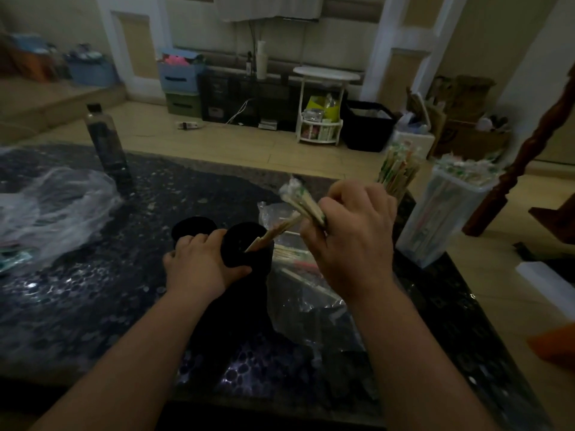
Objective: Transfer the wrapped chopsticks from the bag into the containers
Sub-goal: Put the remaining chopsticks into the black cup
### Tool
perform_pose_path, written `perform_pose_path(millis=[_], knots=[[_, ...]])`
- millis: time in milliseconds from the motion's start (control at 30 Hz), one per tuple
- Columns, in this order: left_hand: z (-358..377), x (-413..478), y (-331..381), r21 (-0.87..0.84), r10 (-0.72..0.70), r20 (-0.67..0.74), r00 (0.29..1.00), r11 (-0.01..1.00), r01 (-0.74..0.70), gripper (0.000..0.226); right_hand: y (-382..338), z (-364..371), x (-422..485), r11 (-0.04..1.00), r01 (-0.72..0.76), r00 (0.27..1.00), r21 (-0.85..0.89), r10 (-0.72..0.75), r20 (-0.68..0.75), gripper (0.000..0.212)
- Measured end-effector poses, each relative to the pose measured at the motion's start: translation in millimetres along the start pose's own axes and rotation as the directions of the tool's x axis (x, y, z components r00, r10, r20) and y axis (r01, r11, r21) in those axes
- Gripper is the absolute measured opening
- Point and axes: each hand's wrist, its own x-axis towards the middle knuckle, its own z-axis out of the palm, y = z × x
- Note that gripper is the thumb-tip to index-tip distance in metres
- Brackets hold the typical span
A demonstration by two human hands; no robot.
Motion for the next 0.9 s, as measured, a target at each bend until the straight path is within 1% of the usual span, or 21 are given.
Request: perform_pose_path(millis=[33,100,200,267,300,333,400,433,467,500,533,567,633,667,733,767,833,867,900], knots=[[0,0,0,0.001,0.002,-0.005,1.000,1.000,-0.002,0.085,0,1,0,1.000,-0.010,1.000,-0.010,0.010,0.000,0.033],[1,0,0,0.002,0.003,-0.007,1.000,1.000,-0.003,0.084,-3,6,-3,0.998,-0.044,0.999,0.037,0.043,0.015,0.031],[2,1,-1,0.004,0.007,-0.011,1.000,1.000,-0.007,0.084,-6,15,-7,0.979,-0.116,0.993,0.170,0.113,0.031,0.031],[2,1,-1,0.002,0.006,-0.012,1.000,1.000,-0.006,0.084,-8,20,-8,0.918,-0.231,0.972,0.322,0.229,0.046,0.028],[1,1,-1,0.002,0.006,-0.012,1.000,1.000,-0.006,0.085,-8,22,-8,0.861,-0.301,0.951,0.410,0.304,0.059,0.023],[1,1,0,0.001,0.006,-0.011,1.000,1.000,-0.006,0.085,-10,24,-8,0.778,-0.385,0.914,0.496,0.395,0.091,0.019],[0,0,1,-0.007,0.002,0.000,1.000,1.000,-0.002,0.084,-12,27,-8,0.539,-0.565,0.798,0.625,0.550,0.247,0.016],[-1,0,1,-0.012,0.000,0.005,1.000,1.000,0.000,0.084,-12,28,-8,0.430,-0.631,0.739,0.646,0.586,0.332,0.020],[-1,0,1,-0.017,-0.001,0.006,1.000,1.000,0.001,0.083,-13,28,-8,0.350,-0.671,0.697,0.653,0.598,0.396,0.024],[-1,0,1,-0.021,-0.001,0.005,1.000,1.000,0.001,0.083,-15,28,-8,0.299,-0.694,0.671,0.655,0.600,0.437,0.025],[-1,0,1,-0.022,0.001,0.004,1.000,1.000,-0.001,0.083,-15,30,-7,0.278,-0.703,0.659,0.655,0.601,0.453,0.024],[-1,0,0,-0.020,0.004,0.006,1.000,1.000,-0.004,0.083,-16,31,-7,0.288,-0.707,0.659,0.646,0.600,0.454,0.022],[0,0,-1,-0.019,0.010,0.012,1.000,1.000,-0.010,0.083,-14,38,-7,0.346,-0.714,0.670,0.609,0.590,0.451,0.020],[0,0,-2,-0.020,0.011,0.011,1.000,1.000,-0.011,0.083,-12,43,-7,0.355,-0.727,0.663,0.587,0.582,0.470,0.021],[1,1,-2,-0.020,0.010,0.000,1.000,1.000,-0.010,0.083,-9,53,-9,0.329,-0.775,0.621,0.539,0.553,0.556,0.019],[2,2,-2,-0.021,0.008,-0.006,1.000,1.000,-0.008,0.083,-9,58,-10,0.334,-0.802,0.595,0.495,0.514,0.618,0.016],[2,2,-2,-0.028,0.005,-0.012,1.000,1.000,-0.006,0.082,-11,65,-13,0.413,-0.814,0.567,0.408,0.418,0.710,0.011],[3,3,-2,-0.031,0.004,-0.013,1.000,1.000,-0.005,0.082,-13,67,-13,0.405,-0.820,0.557,0.405,0.404,0.726,0.008],[3,3,-2,-0.032,0.005,-0.013,1.000,0.999,-0.005,0.081,-16,67,-12,0.351,-0.832,0.548,0.429,0.410,0.729,0.003]])
